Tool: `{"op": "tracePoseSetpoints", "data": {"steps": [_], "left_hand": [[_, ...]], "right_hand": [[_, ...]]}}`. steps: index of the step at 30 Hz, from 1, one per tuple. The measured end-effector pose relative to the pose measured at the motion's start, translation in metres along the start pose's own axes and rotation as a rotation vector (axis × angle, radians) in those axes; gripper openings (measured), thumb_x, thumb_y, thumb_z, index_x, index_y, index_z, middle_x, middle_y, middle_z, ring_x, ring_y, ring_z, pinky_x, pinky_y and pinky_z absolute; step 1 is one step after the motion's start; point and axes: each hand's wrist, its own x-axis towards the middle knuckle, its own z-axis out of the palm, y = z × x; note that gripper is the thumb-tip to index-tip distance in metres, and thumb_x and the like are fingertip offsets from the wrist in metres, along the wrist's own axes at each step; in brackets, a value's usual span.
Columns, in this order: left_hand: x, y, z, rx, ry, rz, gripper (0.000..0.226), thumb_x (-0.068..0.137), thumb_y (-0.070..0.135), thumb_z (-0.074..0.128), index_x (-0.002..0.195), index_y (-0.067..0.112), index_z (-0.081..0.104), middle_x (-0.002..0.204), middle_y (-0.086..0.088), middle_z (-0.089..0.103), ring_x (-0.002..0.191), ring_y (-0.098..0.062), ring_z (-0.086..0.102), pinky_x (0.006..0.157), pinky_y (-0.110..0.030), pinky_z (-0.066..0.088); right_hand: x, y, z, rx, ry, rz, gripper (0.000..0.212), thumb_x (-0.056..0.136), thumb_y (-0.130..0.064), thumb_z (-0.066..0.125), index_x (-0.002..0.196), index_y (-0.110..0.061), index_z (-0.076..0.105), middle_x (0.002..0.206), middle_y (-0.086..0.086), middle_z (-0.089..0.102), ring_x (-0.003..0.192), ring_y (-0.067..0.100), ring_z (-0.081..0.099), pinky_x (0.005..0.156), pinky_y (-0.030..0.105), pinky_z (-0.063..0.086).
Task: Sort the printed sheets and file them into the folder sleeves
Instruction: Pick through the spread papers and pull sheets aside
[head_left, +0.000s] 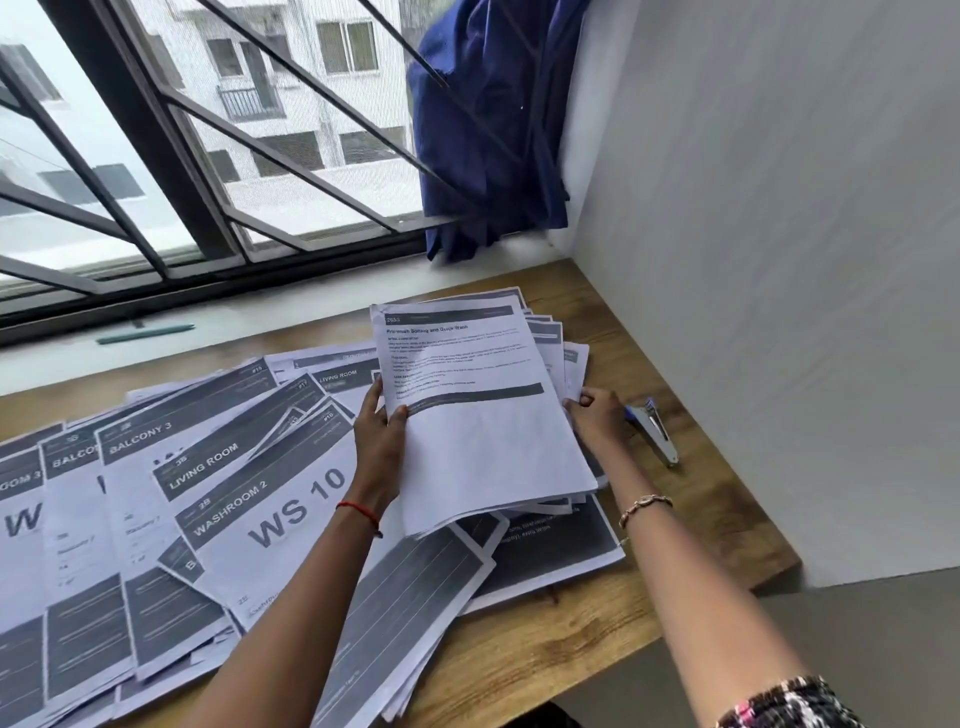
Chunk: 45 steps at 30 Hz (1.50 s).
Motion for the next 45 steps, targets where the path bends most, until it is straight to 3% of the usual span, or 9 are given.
{"op": "tracePoseSetpoints", "data": {"steps": [5, 12, 19, 23, 29, 34, 36, 41, 45], "left_hand": [[0.0, -0.002, 0.009, -0.012, -0.016, 0.01, 0.055, 0.094, -0.005, 0.043, 0.145, 0.013, 0.03, 0.129, -0.02, 0.056, 0.104, -0.032, 0.059, 0.098, -0.046, 0.046], [-0.007, -0.005, 0.015, -0.012, -0.079, 0.034, 0.053, 0.094, -0.006, 0.043, 0.142, 0.015, 0.033, 0.12, -0.017, 0.059, 0.083, -0.017, 0.063, 0.07, -0.018, 0.055], [-0.009, -0.004, 0.011, -0.026, -0.169, 0.042, 0.05, 0.095, -0.004, 0.043, 0.137, 0.021, 0.034, 0.12, -0.019, 0.059, 0.082, -0.017, 0.065, 0.073, -0.024, 0.055], [-0.011, 0.0, 0.007, -0.054, -0.245, 0.028, 0.05, 0.095, -0.005, 0.041, 0.136, 0.023, 0.032, 0.118, -0.015, 0.058, 0.08, -0.014, 0.067, 0.071, -0.023, 0.057], [-0.007, 0.008, 0.001, 0.001, -0.254, -0.007, 0.041, 0.1, 0.006, 0.039, 0.14, 0.011, 0.035, 0.128, -0.013, 0.055, 0.107, -0.023, 0.057, 0.088, -0.025, 0.052], [0.006, 0.021, -0.006, 0.19, -0.197, -0.02, 0.028, 0.098, 0.003, 0.041, 0.123, 0.001, 0.054, 0.114, -0.013, 0.062, 0.086, -0.019, 0.059, 0.075, -0.034, 0.053], [0.015, 0.025, -0.007, 0.297, -0.143, -0.002, 0.027, 0.096, 0.0, 0.042, 0.114, -0.005, 0.061, 0.1, -0.008, 0.063, 0.078, -0.019, 0.057, 0.068, -0.037, 0.052], [0.034, 0.031, -0.006, 0.471, -0.157, 0.063, 0.028, 0.091, -0.005, 0.045, 0.111, -0.006, 0.064, 0.094, -0.006, 0.062, 0.063, -0.004, 0.057, 0.064, -0.014, 0.047], [0.043, 0.034, -0.005, 0.568, -0.236, 0.057, 0.028, 0.09, -0.009, 0.045, 0.112, -0.009, 0.062, 0.102, -0.007, 0.062, 0.087, -0.014, 0.057, 0.08, -0.024, 0.045]], "right_hand": [[-0.002, 0.005, -0.009, 0.076, 0.094, 0.006, 0.02, 0.087, -0.002, 0.06, 0.103, 0.007, 0.066, 0.104, 0.019, 0.068, 0.091, 0.026, 0.06, 0.072, 0.028, 0.045], [-0.001, 0.001, -0.017, 0.22, -0.036, -0.044, 0.032, 0.093, -0.031, 0.055, 0.078, -0.005, 0.066, 0.062, 0.0, 0.06, 0.052, 0.009, 0.051, 0.051, 0.021, 0.041], [0.007, -0.013, -0.011, 0.349, -0.14, -0.059, 0.026, 0.089, -0.026, 0.062, 0.106, -0.007, 0.068, 0.103, 0.006, 0.069, 0.094, 0.021, 0.065, 0.084, 0.036, 0.053], [0.01, -0.015, -0.006, 0.489, -0.175, -0.004, 0.025, 0.089, -0.011, 0.061, 0.114, -0.006, 0.062, 0.112, 0.01, 0.066, 0.098, 0.026, 0.064, 0.088, 0.039, 0.053], [0.01, -0.013, 0.002, 0.519, -0.193, 0.092, 0.027, 0.086, 0.002, 0.06, 0.113, -0.001, 0.062, 0.113, 0.016, 0.064, 0.093, 0.027, 0.061, 0.084, 0.039, 0.053], [0.002, -0.008, 0.004, 0.579, -0.293, 0.175, 0.03, 0.083, 0.012, 0.055, 0.112, 0.005, 0.059, 0.115, 0.02, 0.062, 0.088, 0.027, 0.062, 0.079, 0.035, 0.053], [-0.002, -0.005, 0.002, 0.615, -0.374, 0.21, 0.033, 0.081, 0.015, 0.053, 0.112, 0.006, 0.058, 0.113, 0.018, 0.063, 0.082, 0.022, 0.062, 0.072, 0.029, 0.052], [-0.015, 0.004, -0.008, 0.487, -0.697, 0.27, 0.036, 0.081, 0.011, 0.057, 0.115, -0.001, 0.055, 0.106, 0.014, 0.066, 0.071, 0.018, 0.067, 0.055, 0.03, 0.056], [-0.021, 0.011, -0.034, 0.399, -0.86, 0.224, 0.043, 0.076, -0.002, 0.069, 0.117, -0.001, 0.056, 0.107, 0.019, 0.067, 0.073, 0.024, 0.065, 0.056, 0.027, 0.057]]}}
